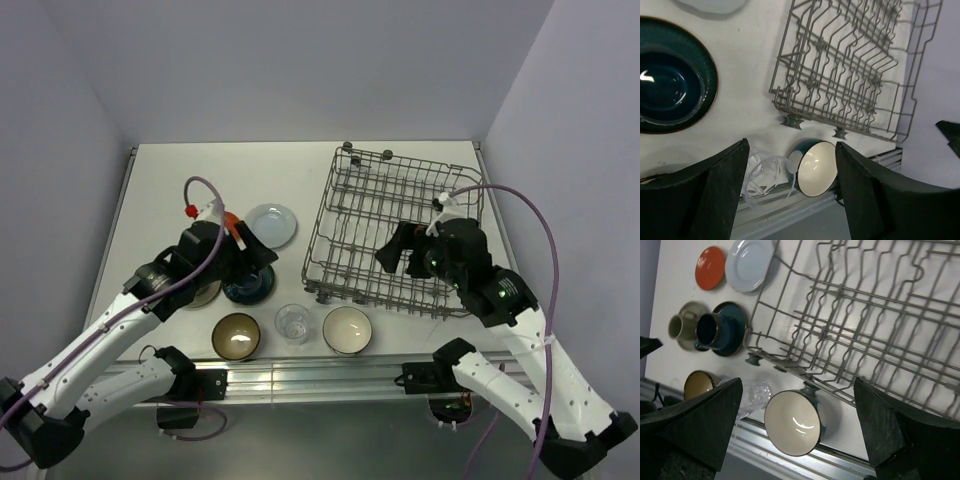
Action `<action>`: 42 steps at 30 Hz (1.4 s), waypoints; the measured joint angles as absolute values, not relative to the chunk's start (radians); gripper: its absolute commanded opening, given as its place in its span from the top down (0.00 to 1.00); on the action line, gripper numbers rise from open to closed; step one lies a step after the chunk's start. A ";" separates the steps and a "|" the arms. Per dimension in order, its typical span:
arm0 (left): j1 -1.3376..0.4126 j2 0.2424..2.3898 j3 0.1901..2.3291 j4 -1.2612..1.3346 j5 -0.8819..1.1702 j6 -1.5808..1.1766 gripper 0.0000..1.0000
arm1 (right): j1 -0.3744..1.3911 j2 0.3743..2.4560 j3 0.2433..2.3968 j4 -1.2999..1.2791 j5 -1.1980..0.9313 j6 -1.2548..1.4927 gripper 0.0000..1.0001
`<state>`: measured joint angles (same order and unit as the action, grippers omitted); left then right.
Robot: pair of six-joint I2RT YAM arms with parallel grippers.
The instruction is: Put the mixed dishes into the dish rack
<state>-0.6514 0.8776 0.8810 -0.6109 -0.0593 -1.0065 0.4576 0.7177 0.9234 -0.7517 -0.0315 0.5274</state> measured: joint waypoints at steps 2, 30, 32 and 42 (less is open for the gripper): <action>-0.709 0.905 0.883 -0.611 -0.092 -1.010 0.24 | 0.551 0.746 0.954 -0.752 0.017 0.538 0.00; -0.790 0.807 0.736 -0.578 -0.117 -1.061 0.23 | 1.496 1.097 0.772 -0.800 0.482 1.027 0.22; -0.790 0.786 0.736 -0.571 -0.109 -1.060 0.24 | 1.496 1.142 0.772 -0.758 0.491 1.015 0.23; -0.790 0.722 0.736 -0.566 -0.101 -1.060 0.23 | 1.496 1.314 0.789 -0.634 0.500 0.924 0.33</action>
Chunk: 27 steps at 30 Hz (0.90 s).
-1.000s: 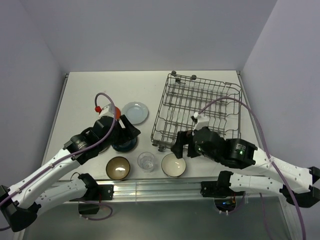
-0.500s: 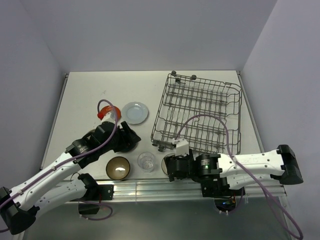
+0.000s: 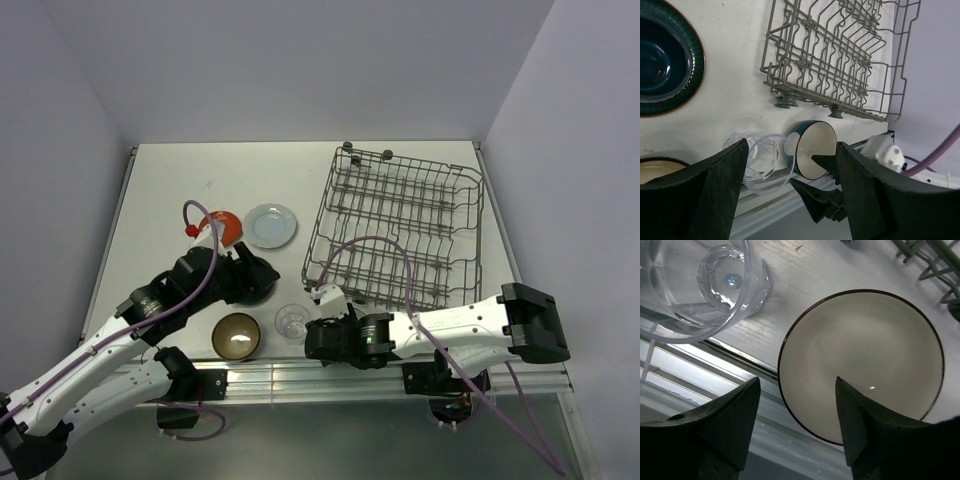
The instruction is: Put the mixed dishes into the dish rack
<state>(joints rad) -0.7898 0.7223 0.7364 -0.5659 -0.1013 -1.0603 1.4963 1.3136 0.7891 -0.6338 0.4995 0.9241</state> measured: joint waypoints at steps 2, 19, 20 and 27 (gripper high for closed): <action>-0.790 0.722 0.736 -0.566 -0.102 -1.060 0.23 | 1.496 1.344 0.789 -0.613 0.490 0.914 0.34; -0.790 0.723 0.733 -0.566 -0.091 -1.060 0.23 | 1.497 1.415 0.793 -0.567 0.485 0.889 1.00; -0.790 0.723 0.733 -0.566 -0.090 -1.060 0.23 | 1.501 1.414 0.795 -0.572 0.487 0.889 1.00; -0.790 0.733 0.733 -0.563 -0.058 -1.055 0.22 | 1.520 1.383 0.802 -0.622 0.484 0.891 1.00</action>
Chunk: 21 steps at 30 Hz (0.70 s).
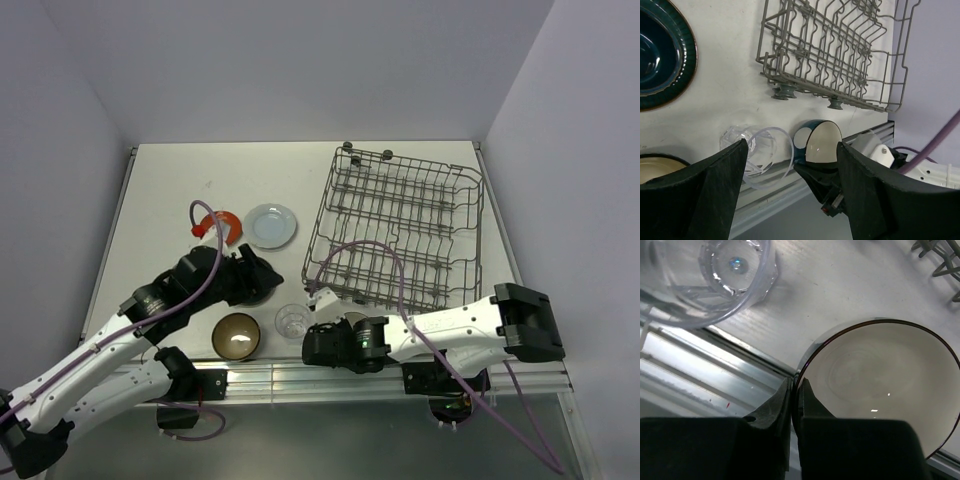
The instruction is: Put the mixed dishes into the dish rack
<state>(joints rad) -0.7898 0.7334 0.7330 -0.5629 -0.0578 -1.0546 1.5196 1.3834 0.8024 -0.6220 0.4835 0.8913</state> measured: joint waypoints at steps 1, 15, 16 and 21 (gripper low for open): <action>-0.790 0.739 0.733 -0.560 -0.044 -1.052 0.23 | 1.524 1.368 0.802 -0.630 0.483 0.889 1.00; -0.834 1.044 0.913 -0.482 0.259 -1.090 0.17 | 1.547 0.846 0.802 -0.638 0.414 0.635 1.00; -0.840 1.057 0.921 -0.476 0.278 -1.095 0.17 | 1.547 0.826 0.802 -0.638 0.406 0.617 1.00; -0.848 1.048 0.931 -0.452 0.323 -1.127 0.16 | 1.547 0.757 0.802 -0.648 0.388 0.548 1.00</action>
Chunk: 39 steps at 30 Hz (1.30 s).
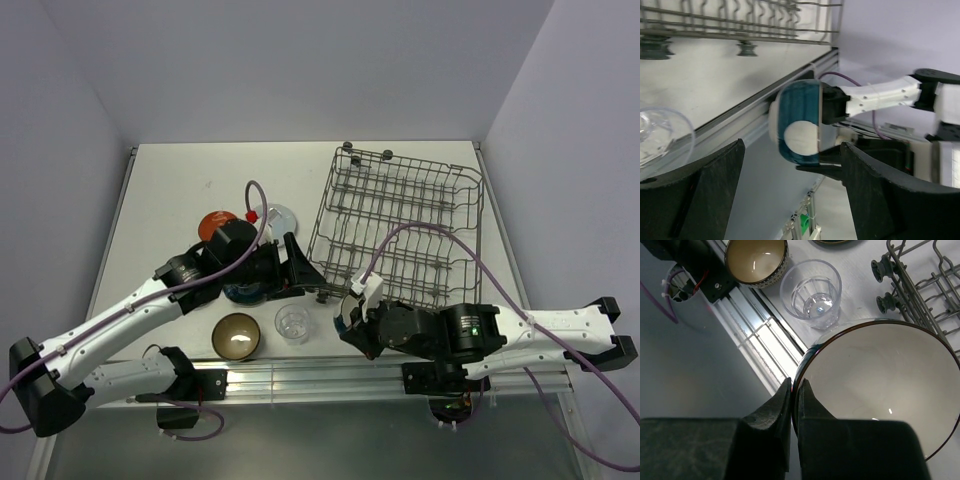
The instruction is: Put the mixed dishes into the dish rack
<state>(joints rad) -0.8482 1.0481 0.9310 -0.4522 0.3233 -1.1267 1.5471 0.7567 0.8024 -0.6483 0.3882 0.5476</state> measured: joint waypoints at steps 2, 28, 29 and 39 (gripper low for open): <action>-0.848 1.028 0.920 -0.414 0.347 -1.147 0.16 | 1.547 0.748 0.802 -0.652 0.383 0.529 1.00; -0.970 1.051 0.883 -0.437 0.153 -0.995 0.29 | 1.547 0.885 0.905 -0.717 0.268 0.443 1.00; -0.974 1.052 0.881 -0.433 0.152 -0.990 0.29 | 1.547 0.885 0.907 -0.726 0.261 0.443 1.00; -0.997 1.000 0.879 -0.510 -0.002 -1.016 0.30 | 1.547 0.893 0.870 -0.710 0.288 0.507 1.00</action>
